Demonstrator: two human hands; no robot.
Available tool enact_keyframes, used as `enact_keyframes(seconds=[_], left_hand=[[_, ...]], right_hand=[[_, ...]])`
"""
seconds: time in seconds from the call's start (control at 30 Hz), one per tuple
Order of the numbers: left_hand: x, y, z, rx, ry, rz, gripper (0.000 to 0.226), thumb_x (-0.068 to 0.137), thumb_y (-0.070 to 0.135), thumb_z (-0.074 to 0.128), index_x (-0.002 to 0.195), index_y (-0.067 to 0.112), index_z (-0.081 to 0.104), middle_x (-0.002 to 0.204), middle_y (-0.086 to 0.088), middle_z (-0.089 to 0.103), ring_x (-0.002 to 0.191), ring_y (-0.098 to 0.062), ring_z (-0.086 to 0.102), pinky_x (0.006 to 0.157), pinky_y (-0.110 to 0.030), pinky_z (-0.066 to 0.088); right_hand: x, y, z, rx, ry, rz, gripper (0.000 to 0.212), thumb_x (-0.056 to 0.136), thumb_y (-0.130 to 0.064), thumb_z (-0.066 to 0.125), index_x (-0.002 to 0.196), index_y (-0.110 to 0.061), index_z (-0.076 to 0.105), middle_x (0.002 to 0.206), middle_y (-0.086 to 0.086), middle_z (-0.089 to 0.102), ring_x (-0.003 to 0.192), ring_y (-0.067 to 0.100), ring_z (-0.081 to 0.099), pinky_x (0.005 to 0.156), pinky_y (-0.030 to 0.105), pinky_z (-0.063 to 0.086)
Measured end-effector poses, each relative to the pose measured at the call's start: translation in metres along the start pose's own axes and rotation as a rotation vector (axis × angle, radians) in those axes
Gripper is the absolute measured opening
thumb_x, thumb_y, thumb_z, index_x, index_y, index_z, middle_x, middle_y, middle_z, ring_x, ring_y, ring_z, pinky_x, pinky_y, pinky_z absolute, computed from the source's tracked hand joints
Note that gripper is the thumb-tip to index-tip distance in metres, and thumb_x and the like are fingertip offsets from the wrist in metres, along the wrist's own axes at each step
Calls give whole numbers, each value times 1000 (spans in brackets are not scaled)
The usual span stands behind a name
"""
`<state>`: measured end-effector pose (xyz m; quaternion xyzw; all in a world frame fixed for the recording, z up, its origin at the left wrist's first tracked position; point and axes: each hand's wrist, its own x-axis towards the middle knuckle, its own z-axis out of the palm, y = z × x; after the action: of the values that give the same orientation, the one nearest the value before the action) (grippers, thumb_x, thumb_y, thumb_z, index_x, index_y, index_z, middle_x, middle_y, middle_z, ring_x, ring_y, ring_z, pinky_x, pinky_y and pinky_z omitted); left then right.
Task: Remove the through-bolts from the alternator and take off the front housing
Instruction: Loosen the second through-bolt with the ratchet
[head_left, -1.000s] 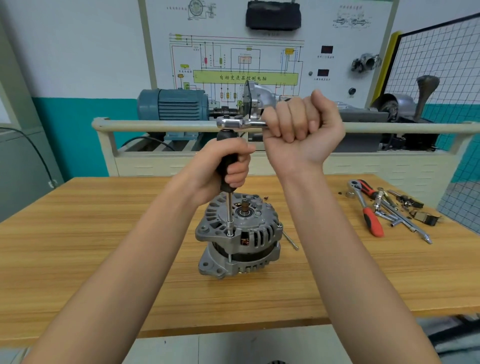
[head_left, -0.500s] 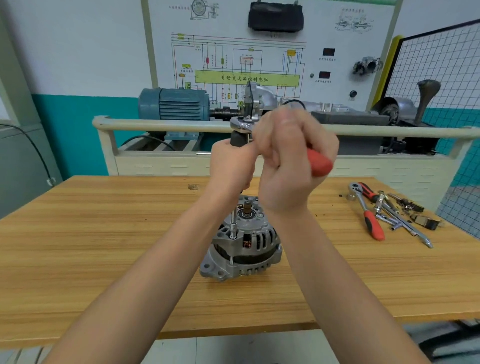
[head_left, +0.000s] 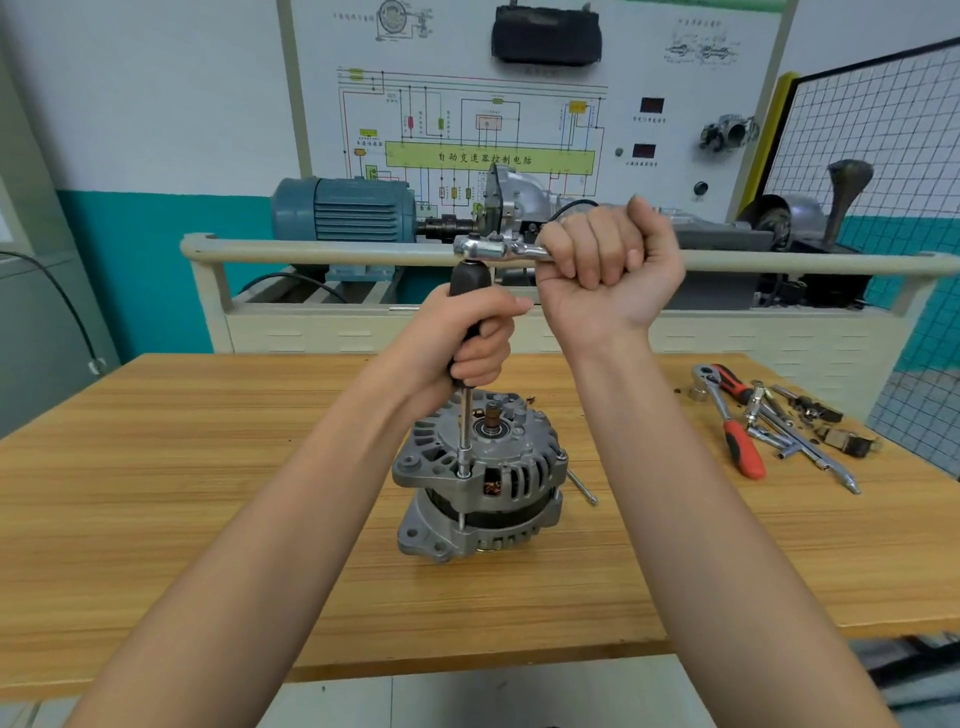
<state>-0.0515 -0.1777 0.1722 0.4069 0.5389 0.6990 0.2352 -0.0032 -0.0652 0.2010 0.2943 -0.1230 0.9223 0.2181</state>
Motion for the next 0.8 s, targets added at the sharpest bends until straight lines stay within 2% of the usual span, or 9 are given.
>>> enact_keyframes(seconds=[0.1, 0.17, 0.27, 0.37, 0.43, 0.53, 0.7, 0.8], left_hand=[[-1, -2, 1, 33, 122, 34, 46, 91, 2, 47, 51, 14, 28, 34, 5, 22, 27, -8, 15, 36, -15, 15], [0, -3, 5, 77, 230, 55, 45, 90, 1, 48, 53, 16, 27, 36, 5, 21, 29, -10, 15, 37, -14, 16], [4, -6, 14, 116, 370, 69, 44, 87, 0, 51, 53, 18, 30, 37, 6, 23, 30, -10, 16, 37, -15, 16], [5, -9, 17, 122, 478, 101, 43, 84, -2, 51, 51, 19, 32, 36, 9, 27, 31, -8, 19, 35, -13, 17], [4, -9, 15, 124, 473, 108, 41, 83, -2, 50, 53, 18, 32, 36, 8, 27, 31, -9, 19, 37, -13, 18], [2, -8, 7, 135, 334, 98, 43, 85, -1, 54, 52, 17, 33, 37, 6, 26, 32, -12, 19, 39, -18, 19], [2, 1, -3, 71, -22, 1, 39, 80, 8, 58, 46, 16, 41, 35, 3, 29, 29, -11, 23, 38, -19, 21], [3, 2, -6, 34, -91, -40, 39, 77, 13, 56, 43, 17, 37, 33, 5, 25, 26, -7, 20, 36, -17, 17]], right_hand=[[-6, 5, 4, -114, -64, -54, 49, 82, -14, 39, 33, -17, 33, 31, -4, 25, 32, 11, 16, 39, 22, 20], [-14, 8, 7, -258, -161, -134, 53, 88, -10, 34, 36, -21, 30, 32, -5, 27, 35, 13, 13, 41, 23, 21], [-30, 19, 11, -553, -339, -360, 48, 86, -4, 36, 43, -24, 29, 36, -6, 28, 36, 9, 20, 45, 27, 18], [-37, 35, 14, -816, -394, -560, 40, 80, -8, 45, 48, -26, 29, 41, -5, 29, 38, 8, 26, 48, 28, 18], [-33, 34, 16, -759, -396, -525, 42, 81, -5, 43, 47, -25, 27, 39, -3, 26, 37, 7, 24, 47, 27, 16], [-22, 15, 14, -458, -355, -284, 51, 84, -4, 33, 37, -24, 34, 33, -5, 25, 34, 10, 17, 44, 22, 18], [-2, -5, 2, -48, -57, 7, 47, 80, -15, 39, 33, -15, 32, 29, -3, 23, 37, 12, 7, 42, 20, 16], [3, -3, 0, 26, 15, 45, 47, 79, -15, 39, 33, -15, 31, 30, -3, 23, 38, 11, 7, 40, 20, 16]])
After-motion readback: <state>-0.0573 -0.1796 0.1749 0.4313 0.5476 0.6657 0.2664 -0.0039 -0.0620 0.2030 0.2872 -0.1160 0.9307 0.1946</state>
